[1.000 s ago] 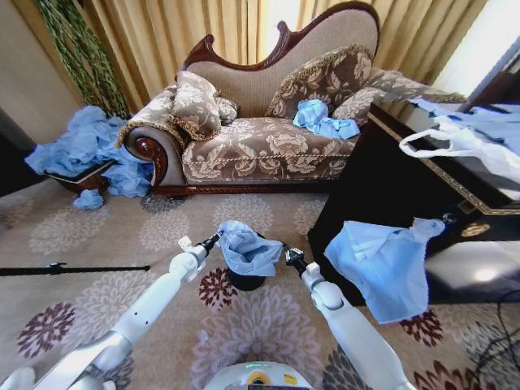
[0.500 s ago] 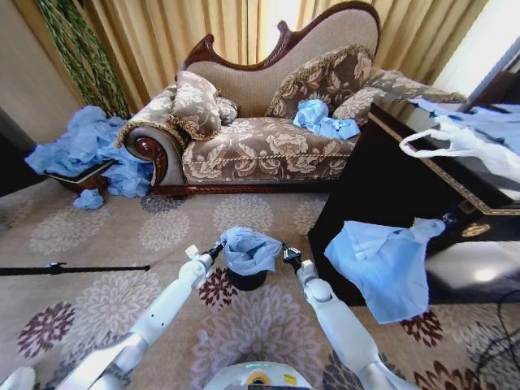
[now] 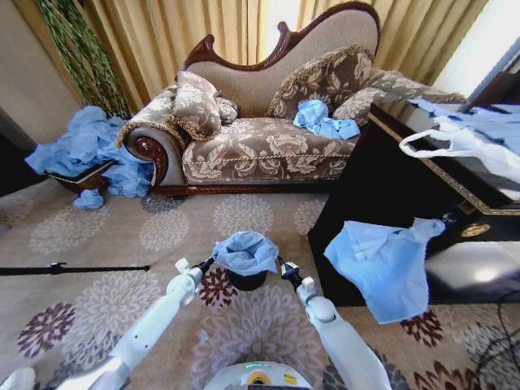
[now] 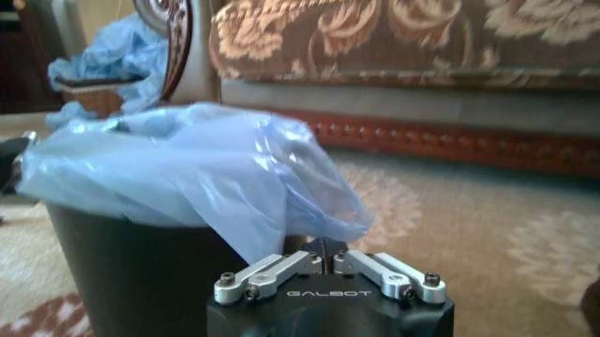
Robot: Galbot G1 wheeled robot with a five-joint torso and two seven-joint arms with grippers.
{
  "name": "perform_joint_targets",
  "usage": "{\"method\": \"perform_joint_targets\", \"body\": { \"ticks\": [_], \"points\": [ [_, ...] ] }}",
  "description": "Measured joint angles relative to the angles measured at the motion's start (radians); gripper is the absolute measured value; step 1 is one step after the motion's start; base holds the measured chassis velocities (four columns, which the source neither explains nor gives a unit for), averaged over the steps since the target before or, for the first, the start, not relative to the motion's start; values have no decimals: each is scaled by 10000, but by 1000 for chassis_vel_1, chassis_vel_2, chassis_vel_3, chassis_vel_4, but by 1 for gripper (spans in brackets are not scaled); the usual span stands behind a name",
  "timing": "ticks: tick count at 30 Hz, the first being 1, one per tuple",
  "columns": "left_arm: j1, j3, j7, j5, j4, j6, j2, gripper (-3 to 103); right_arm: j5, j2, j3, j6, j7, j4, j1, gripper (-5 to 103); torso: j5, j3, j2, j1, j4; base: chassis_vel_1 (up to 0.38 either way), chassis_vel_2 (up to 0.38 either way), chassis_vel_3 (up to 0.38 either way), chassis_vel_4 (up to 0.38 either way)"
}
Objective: Place a garbage bag over the trash bin.
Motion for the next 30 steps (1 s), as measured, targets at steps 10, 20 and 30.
{"method": "perform_joint_targets", "body": {
  "ticks": [10,20,30],
  "points": [
    [894,105,407,1548,-809,-43,577,20,16,-807,885,-296,518,2542,-1481,30,-3,-1,0,-1,-3,0,0,0,0],
    [1947,48,741,2943,-1354,-338,915,53,710,-546,-274,-1347,1724,3332,-1382,69,-1,0,0,0,-1,0,0,0,0],
    [2224,-197,762,2997,-1754,-507,1067,90,1378,-371,-785,-2474,2439,3021,-786,99,-2,1,0,1,-5,0,0,0,0]
  ]
}}
